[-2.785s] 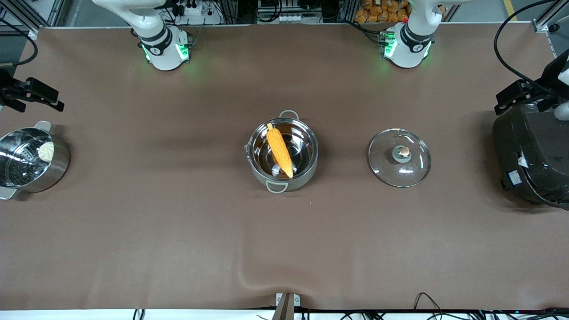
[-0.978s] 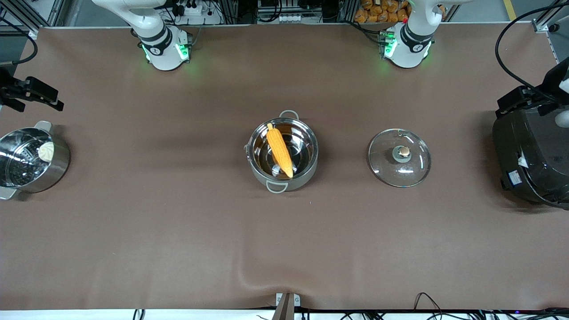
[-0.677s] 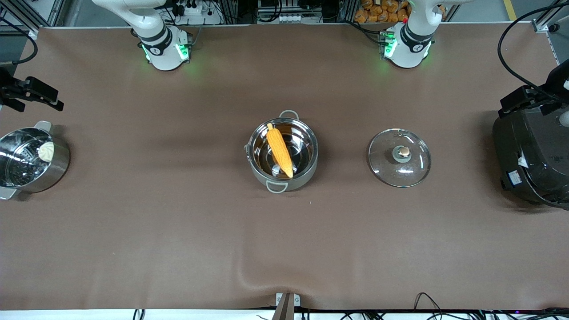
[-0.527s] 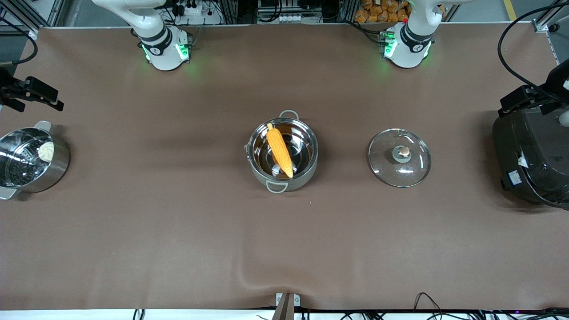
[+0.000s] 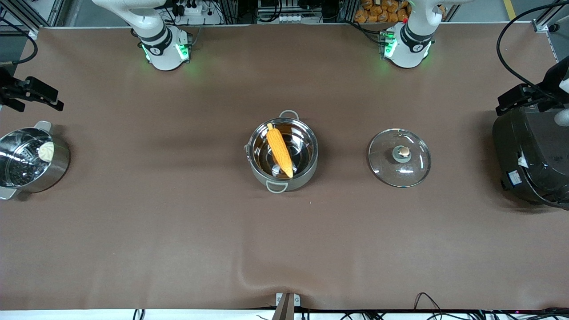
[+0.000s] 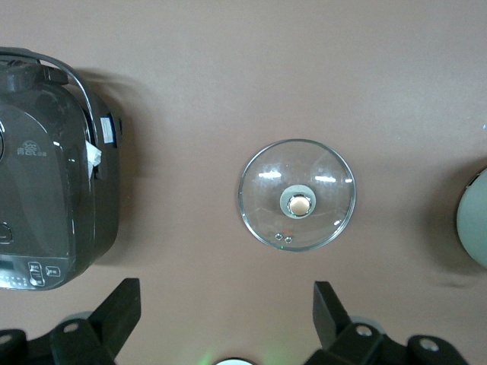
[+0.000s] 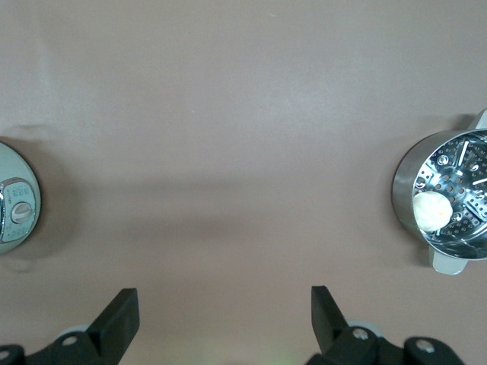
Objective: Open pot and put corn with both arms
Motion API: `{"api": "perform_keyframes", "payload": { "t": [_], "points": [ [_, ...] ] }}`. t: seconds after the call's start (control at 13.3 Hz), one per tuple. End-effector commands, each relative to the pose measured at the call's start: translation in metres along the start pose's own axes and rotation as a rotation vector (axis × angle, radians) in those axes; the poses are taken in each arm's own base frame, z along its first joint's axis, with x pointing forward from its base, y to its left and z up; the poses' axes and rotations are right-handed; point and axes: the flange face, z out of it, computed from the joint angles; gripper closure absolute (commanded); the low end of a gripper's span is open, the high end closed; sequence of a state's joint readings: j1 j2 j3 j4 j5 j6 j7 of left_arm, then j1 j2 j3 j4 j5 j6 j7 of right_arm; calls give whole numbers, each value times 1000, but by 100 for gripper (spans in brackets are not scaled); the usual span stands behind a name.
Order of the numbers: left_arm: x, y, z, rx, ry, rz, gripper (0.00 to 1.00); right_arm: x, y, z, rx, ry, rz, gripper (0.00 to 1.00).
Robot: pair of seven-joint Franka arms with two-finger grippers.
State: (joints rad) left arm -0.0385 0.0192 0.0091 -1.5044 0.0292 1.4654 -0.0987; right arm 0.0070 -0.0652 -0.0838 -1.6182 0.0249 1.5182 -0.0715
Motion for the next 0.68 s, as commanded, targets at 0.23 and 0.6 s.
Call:
{"api": "perform_keyframes", "payload": {
  "t": [0.23,0.6],
  "points": [
    [-9,4,13,-20,14,21,0,-5,-2,-3,-9,5,-11,0],
    [-6,9,-4,-9,52,50,0,-6,0,-5,-10,9,-10,0]
  ]
}}
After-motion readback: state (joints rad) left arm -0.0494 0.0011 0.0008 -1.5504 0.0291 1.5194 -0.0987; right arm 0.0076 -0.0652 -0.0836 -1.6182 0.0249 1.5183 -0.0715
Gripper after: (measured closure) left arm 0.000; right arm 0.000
